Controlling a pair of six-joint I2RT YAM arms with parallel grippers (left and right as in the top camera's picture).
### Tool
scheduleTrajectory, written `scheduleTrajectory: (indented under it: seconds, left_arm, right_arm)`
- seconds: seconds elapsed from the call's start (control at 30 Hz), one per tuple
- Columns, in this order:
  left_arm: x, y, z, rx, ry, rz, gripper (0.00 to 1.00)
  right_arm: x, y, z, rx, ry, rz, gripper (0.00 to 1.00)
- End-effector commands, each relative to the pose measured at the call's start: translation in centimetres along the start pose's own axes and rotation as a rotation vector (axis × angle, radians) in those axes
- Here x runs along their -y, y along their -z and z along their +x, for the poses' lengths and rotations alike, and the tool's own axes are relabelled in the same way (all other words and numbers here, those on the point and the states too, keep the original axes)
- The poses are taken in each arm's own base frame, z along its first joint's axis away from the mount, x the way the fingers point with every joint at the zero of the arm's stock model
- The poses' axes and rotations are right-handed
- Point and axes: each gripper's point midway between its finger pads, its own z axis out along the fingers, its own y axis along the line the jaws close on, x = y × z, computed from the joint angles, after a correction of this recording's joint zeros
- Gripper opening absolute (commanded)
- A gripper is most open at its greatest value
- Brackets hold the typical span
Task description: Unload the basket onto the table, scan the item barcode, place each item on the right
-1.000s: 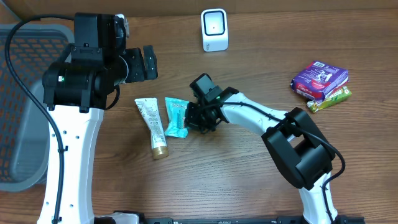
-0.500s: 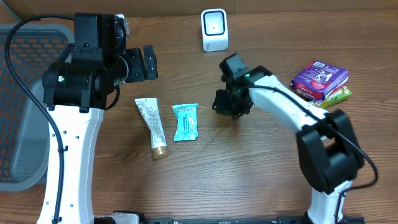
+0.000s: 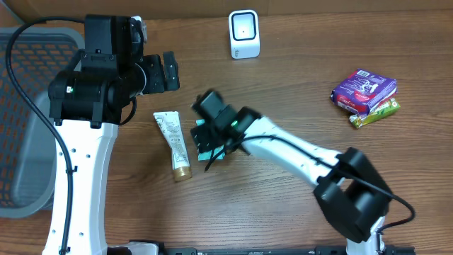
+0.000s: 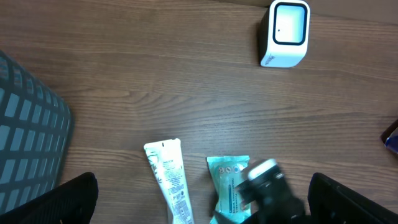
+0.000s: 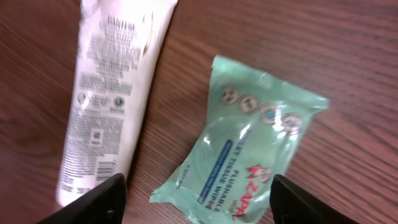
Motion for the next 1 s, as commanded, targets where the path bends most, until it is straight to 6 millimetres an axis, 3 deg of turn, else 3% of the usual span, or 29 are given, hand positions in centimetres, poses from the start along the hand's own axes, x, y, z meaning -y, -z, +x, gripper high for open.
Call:
scheduleTrajectory:
  seconds: [0.0, 0.17, 0.33, 0.57, 0.8, 0.9, 0.97]
  left_arm:
    - [0.2, 0.1, -0.4, 0.01, -0.013, 0.01, 1.0]
    - [0.2, 0.1, -0.4, 0.01, -0.013, 0.01, 0.99]
    - [0.2, 0.1, -0.4, 0.01, -0.013, 0.01, 0.99]
    - [0.2, 0.1, -0.4, 0.01, -0.013, 0.01, 1.0]
    - [0.2, 0.1, -0.4, 0.01, -0.013, 0.01, 1.0]
    - [0.2, 0.1, -0.4, 0.01, -0.013, 0.01, 1.0]
    - [0.2, 0.1, -0.4, 0.01, -0.013, 0.01, 1.0]
  right_arm:
    - [2.0, -1.5, 0.3, 0.03, 0.041, 0.171, 0.76]
    - [2.0, -3.3, 0.9, 0.026, 0.068, 0.205, 0.72]
    - [2.0, -3.6, 1.2, 0.014, 0.104, 0.207, 0.61]
    - [1.0, -5.2, 3.5, -0.053, 0.259, 0.228, 0.56]
    - [3.0, -4.1, 3.6, -0.064, 0.284, 0.367, 0.42]
    - [5.7, -2.6, 1.9, -0.028, 0.282, 0.508, 0.31]
    - [7.2, -2.1, 1.5, -0.041, 0.304, 0.556, 0.31]
